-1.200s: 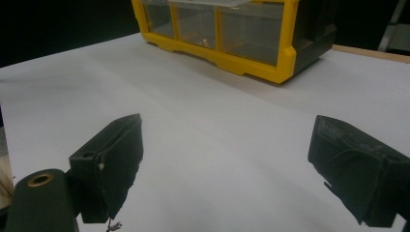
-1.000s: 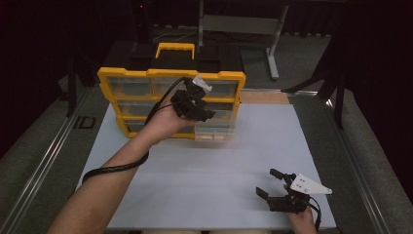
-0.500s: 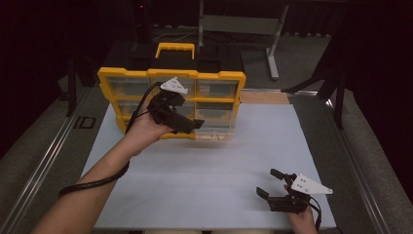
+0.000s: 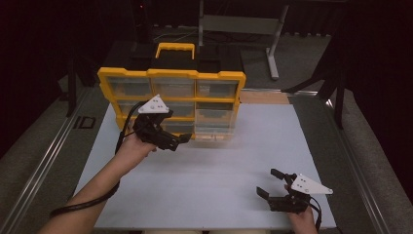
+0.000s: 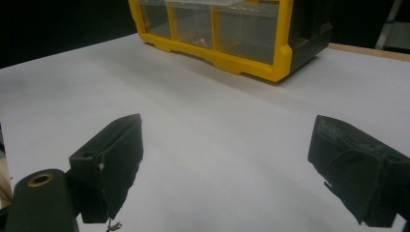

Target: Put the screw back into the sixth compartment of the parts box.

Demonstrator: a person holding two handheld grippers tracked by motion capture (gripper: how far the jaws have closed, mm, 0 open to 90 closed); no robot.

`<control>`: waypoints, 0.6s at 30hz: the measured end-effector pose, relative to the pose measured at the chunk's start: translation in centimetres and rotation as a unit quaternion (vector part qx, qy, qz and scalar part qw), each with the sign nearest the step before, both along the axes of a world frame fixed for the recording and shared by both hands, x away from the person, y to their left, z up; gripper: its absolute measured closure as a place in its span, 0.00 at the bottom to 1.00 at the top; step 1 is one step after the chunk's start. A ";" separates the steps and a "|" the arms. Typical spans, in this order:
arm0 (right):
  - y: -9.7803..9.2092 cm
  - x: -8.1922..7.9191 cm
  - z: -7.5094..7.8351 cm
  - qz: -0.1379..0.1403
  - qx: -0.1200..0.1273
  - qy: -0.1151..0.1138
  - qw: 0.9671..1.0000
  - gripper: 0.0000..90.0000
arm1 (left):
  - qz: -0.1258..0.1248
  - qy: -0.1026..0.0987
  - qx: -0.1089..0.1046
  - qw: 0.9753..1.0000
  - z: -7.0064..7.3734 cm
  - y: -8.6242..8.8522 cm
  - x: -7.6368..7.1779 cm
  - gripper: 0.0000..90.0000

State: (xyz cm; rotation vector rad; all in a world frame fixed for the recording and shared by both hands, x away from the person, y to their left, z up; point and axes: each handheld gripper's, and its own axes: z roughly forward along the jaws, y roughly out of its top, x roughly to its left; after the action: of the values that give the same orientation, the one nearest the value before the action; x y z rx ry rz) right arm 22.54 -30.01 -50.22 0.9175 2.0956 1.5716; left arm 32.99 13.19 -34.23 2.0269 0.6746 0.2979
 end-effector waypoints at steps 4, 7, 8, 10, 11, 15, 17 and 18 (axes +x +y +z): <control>0.0 0.0 0.0 -0.001 -0.001 0.000 1.000 0.14 | -0.004 -0.013 0.001 1.000 -1.4 0.7 -0.9 0.01; 0.1 -0.1 0.0 -0.001 -0.002 0.001 1.000 0.14 | -0.003 -0.031 -0.001 1.000 -2.5 1.5 -1.7 0.01; 0.1 -0.1 0.0 -0.001 -0.002 0.001 1.000 0.14 | -0.001 -0.033 -0.005 0.999 -2.8 1.7 -1.9 0.01; 0.1 -0.1 0.0 -0.001 -0.002 0.001 1.000 0.14 | 0.000 -0.032 -0.009 0.999 -3.2 2.0 -2.2 0.01; 0.1 -0.1 0.0 -0.001 -0.002 0.000 1.000 0.14 | -0.004 -0.030 -0.019 0.999 -4.1 2.6 -2.8 0.01; 0.1 -0.1 0.1 0.000 -0.002 0.000 1.000 0.14 | -0.010 -0.027 -0.016 0.999 -5.1 3.1 -3.5 0.01; 0.1 -0.1 0.1 0.000 -0.002 -0.001 1.000 0.14 | -0.013 -0.023 -0.018 0.999 -5.8 3.4 -3.9 0.01; 0.2 -0.1 0.1 0.001 -0.002 -0.001 1.000 0.14 | -0.016 -0.022 -0.017 0.999 -6.4 3.6 -4.3 0.01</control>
State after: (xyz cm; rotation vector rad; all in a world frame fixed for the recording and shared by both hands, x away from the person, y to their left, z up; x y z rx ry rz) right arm 22.43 -29.86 -50.16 0.9131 2.0980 1.5673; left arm 28.72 16.82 -40.60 1.9907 0.6154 0.3091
